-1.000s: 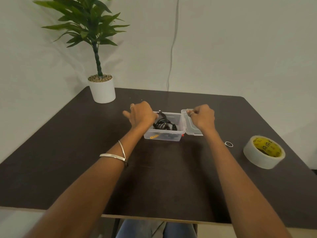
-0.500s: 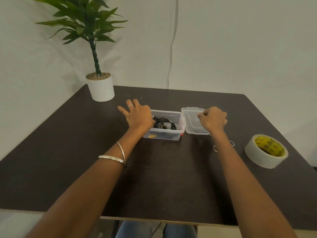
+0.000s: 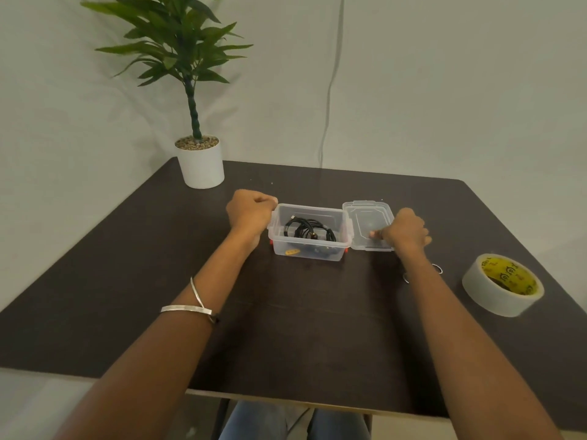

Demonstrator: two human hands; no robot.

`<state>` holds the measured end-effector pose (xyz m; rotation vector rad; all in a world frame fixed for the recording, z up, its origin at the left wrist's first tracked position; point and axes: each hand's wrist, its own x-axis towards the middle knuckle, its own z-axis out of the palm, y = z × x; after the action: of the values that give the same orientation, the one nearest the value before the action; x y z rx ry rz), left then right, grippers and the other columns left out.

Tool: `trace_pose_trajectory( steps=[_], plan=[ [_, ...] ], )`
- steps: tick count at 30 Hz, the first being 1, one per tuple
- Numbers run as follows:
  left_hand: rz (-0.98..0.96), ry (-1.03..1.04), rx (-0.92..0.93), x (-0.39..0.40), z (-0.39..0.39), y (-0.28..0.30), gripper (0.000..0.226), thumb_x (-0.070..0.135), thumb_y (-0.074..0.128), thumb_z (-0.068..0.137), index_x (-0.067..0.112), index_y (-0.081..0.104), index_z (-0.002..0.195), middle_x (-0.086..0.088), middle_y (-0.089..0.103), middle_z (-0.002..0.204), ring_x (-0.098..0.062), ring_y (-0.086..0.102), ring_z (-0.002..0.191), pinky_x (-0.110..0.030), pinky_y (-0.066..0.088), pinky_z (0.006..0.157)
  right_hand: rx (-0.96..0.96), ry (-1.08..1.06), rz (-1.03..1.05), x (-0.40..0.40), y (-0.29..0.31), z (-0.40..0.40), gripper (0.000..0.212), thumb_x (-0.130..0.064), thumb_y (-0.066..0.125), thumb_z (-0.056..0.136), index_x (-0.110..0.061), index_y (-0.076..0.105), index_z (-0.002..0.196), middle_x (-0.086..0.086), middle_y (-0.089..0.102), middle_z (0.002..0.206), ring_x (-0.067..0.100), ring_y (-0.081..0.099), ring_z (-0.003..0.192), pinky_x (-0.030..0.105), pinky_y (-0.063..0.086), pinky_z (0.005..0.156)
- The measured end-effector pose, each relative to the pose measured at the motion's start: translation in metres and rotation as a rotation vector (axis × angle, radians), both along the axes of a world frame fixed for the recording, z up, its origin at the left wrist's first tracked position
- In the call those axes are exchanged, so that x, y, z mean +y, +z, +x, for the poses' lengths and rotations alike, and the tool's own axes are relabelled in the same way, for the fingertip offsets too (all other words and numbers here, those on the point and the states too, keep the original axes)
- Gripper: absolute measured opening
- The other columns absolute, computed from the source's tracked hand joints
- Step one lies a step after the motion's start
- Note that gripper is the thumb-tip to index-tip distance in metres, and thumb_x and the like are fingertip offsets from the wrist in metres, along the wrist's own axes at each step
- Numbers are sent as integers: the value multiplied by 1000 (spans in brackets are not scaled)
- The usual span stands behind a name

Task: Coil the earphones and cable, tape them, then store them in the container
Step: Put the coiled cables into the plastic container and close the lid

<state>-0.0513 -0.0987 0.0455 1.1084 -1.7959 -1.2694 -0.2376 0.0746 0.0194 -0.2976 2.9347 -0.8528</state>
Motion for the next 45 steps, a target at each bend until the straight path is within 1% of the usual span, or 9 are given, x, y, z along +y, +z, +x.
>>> trace_pose_trajectory(
  steps=[6, 12, 16, 22, 26, 31, 37, 42, 45],
  plan=[
    [129, -36, 116, -6, 4, 8, 10, 22, 65, 88, 15, 71, 84, -6, 73, 92, -13, 65, 74, -25, 52, 65, 32, -16, -634, -6, 31, 4, 21, 2, 68, 79, 0, 66, 100, 14, 66, 101, 22, 60, 84, 24, 44, 67],
    [379, -174, 220, -10, 7, 24, 49, 54, 45, 94, 11, 66, 102, -5, 74, 93, -20, 72, 83, -33, 58, 73, 536, 587, -573, -17, 58, 31, 22, -3, 67, 84, -9, 73, 104, 9, 66, 96, 20, 58, 89, 10, 38, 78],
    [520, -226, 248, -14, 12, 26, 45, 51, 60, 87, 7, 66, 96, -7, 74, 89, -20, 71, 82, -32, 57, 69, 704, 760, -482, -18, 44, 43, 46, 11, 61, 72, -22, 76, 100, 4, 64, 105, 30, 53, 102, 30, 42, 87],
    [306, -136, 184, -11, 15, 15, 17, 17, 72, 83, 1, 70, 90, -5, 67, 72, -7, 59, 52, -21, 53, 53, 54, 825, -463, -10, 27, 49, 50, -16, 81, 72, -20, 66, 120, 3, 31, 153, 20, 31, 140, 33, 30, 113],
    [151, -91, 127, -14, 10, -1, 14, 17, 72, 81, 11, 74, 94, -1, 72, 89, -12, 60, 77, -25, 48, 65, -107, 864, -394, -5, 17, 42, 77, -24, 84, 67, -16, 52, 136, 2, 18, 160, 20, 18, 147, 41, 24, 118],
    [88, -30, 66, -9, 5, -19, 16, 17, 70, 85, 12, 74, 99, -1, 72, 101, -11, 63, 89, -23, 46, 74, -104, 875, -377, -8, 9, 40, 65, -19, 76, 78, -12, 50, 137, 4, 22, 158, 20, 17, 147, 50, 25, 117],
    [37, 5, 16, -9, 5, -28, 18, 15, 66, 86, 11, 73, 102, 0, 69, 100, -8, 59, 82, -12, 39, 57, -18, 912, -322, -8, 2, 41, 50, -25, 72, 83, -11, 58, 130, 3, 37, 152, 12, 24, 144, 43, 26, 117],
    [58, -15, 42, -8, 4, -37, 20, 19, 65, 88, 14, 73, 105, 1, 69, 104, -10, 62, 84, -20, 52, 66, 44, 849, -406, -6, -8, 41, 36, -20, 69, 86, -7, 66, 120, 6, 54, 139, 12, 39, 137, 39, 30, 116],
    [64, -28, 63, -5, 2, -38, 20, 20, 64, 89, 14, 72, 107, 2, 68, 98, -6, 61, 73, -13, 47, 47, 70, 794, -474, -4, -16, 43, 30, -20, 68, 87, -9, 69, 115, 5, 59, 133, 14, 44, 133, 40, 34, 114]
  ],
)
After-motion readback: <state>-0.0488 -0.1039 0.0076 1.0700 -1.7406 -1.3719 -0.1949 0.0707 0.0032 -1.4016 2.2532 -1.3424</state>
